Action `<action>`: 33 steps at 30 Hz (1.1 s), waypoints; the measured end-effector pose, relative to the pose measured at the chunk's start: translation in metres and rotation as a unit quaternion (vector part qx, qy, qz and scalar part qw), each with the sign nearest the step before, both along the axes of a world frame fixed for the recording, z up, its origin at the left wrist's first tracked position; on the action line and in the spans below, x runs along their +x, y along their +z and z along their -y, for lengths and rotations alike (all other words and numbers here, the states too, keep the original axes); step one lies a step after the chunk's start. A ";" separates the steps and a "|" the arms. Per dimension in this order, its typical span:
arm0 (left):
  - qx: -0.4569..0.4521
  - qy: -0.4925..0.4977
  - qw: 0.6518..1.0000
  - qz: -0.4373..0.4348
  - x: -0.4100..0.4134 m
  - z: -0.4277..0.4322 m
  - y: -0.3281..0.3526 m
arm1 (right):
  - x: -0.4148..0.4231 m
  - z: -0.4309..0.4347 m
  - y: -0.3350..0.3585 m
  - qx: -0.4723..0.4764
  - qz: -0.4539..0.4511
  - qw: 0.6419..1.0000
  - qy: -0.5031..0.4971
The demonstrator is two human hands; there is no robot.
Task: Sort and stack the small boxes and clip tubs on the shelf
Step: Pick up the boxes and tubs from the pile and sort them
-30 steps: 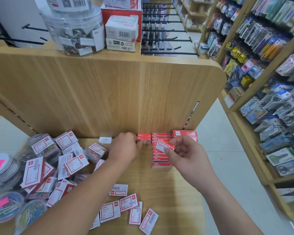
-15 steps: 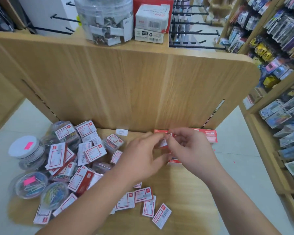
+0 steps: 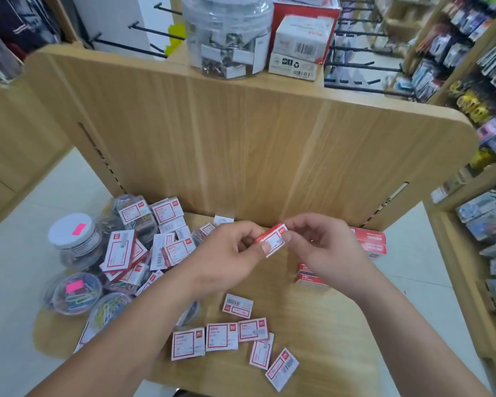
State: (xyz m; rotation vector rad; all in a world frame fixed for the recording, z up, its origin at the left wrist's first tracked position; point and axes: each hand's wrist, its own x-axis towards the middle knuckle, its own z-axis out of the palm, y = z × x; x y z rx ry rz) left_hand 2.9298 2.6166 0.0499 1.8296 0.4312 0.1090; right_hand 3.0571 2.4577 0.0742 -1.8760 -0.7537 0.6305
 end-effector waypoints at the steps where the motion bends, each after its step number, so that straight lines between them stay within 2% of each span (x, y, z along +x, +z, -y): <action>1: -0.011 0.006 1.000 0.003 0.000 -0.001 0.001 | 0.001 0.000 -0.001 0.001 -0.025 1.000 -0.012; 7: -0.069 0.031 0.997 0.011 0.004 -0.001 0.003 | 0.001 0.002 0.000 0.022 -0.118 0.990 -0.072; 12: -0.020 0.055 0.998 0.030 0.016 0.004 -0.003 | 0.003 0.007 -0.002 0.023 -0.141 0.986 -0.088; 15: 0.006 0.040 0.999 -0.005 0.024 -0.001 -0.011 | 0.008 0.010 -0.006 -0.002 -0.124 0.987 -0.098; 18: 0.104 0.016 0.992 -0.064 0.036 -0.010 -0.030 | 0.018 0.016 -0.011 -0.021 -0.057 0.989 -0.137; 21: 0.201 -0.005 0.975 -0.095 0.051 -0.007 -0.050 | 0.022 0.021 -0.011 -0.004 -0.035 0.989 -0.142; 25: 0.265 0.016 0.960 -0.093 0.066 0.000 -0.061 | 0.020 0.027 -0.014 0.014 -0.020 0.991 -0.130; 28: 0.341 0.014 0.933 -0.115 0.076 0.002 -0.062 | 0.016 0.034 -0.023 -0.001 0.018 0.992 -0.128; 33: 0.376 -0.003 0.917 -0.131 0.085 0.008 -0.064 | -0.008 0.038 -0.038 -0.045 0.041 0.997 -0.051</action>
